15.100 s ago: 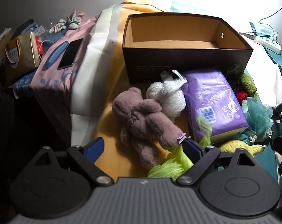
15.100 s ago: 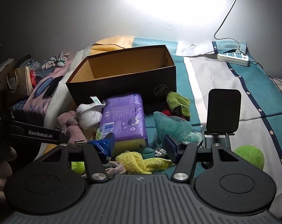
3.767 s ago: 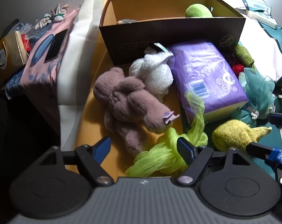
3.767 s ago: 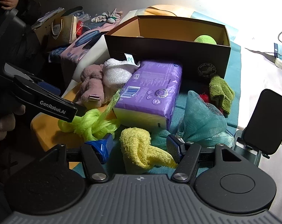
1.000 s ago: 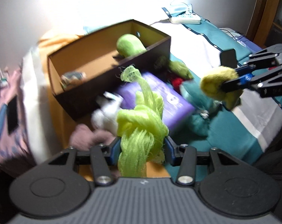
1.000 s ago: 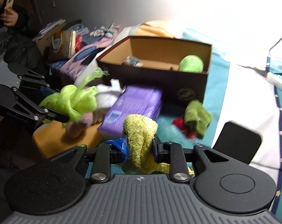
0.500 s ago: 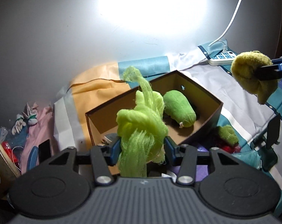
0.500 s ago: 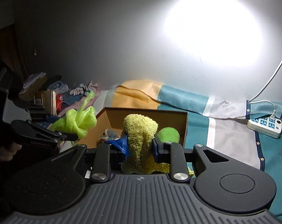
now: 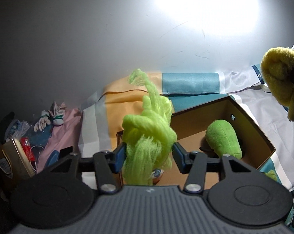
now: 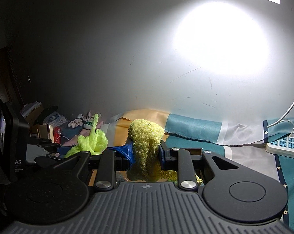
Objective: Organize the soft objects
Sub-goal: 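Lift the mesh puff and yellow towel with both grippers and carry them over the box, then release the mesh puff with the left gripper while the right lowers and releases the yellow towel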
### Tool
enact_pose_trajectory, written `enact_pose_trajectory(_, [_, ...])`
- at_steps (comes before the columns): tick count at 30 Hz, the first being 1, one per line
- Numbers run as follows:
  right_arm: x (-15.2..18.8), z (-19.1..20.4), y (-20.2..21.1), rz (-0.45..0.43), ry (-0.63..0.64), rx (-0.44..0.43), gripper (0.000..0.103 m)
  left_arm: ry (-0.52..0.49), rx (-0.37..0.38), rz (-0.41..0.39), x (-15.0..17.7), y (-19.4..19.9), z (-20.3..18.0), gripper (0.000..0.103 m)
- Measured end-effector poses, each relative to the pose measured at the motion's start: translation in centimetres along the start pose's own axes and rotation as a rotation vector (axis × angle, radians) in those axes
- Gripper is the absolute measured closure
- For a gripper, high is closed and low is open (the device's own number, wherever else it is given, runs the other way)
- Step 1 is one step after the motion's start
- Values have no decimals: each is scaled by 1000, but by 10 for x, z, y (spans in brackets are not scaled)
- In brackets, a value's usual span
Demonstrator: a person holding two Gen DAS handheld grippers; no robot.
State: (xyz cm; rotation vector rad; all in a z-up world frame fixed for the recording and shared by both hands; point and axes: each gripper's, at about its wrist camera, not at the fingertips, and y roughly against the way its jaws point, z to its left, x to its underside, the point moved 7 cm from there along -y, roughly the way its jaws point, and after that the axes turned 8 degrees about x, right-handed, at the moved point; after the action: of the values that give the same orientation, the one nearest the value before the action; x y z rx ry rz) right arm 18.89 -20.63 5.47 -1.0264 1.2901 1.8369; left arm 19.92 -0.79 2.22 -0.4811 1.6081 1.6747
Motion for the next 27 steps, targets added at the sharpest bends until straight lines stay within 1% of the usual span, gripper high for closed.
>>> enact_pose_trajectory(3, [1,0,-12,5,-19,2,96,12,-28,-2,-1,-9,2,45])
enact_pose_trajectory(6, [5,0,-25,19,-41,4,96,30,-37,7,1,-20,4,44])
enact_pose_trajectory(13, [19,-6,-60,67,-114,18,95,70,-12,75,17,-55,0,44])
enact_pose_trajectory(17, [32,-10,-79,111,-146,30,95,91,-1,117,28,-76,-1,44])
enact_pose_trajectory(25, [56,-13,-114,190,-181,46,95,114,25,203,49,-112,-3,43])
enact_pose_trajectory(27, [61,-13,-122,206,-187,49,95,116,28,218,53,-118,-3,40])
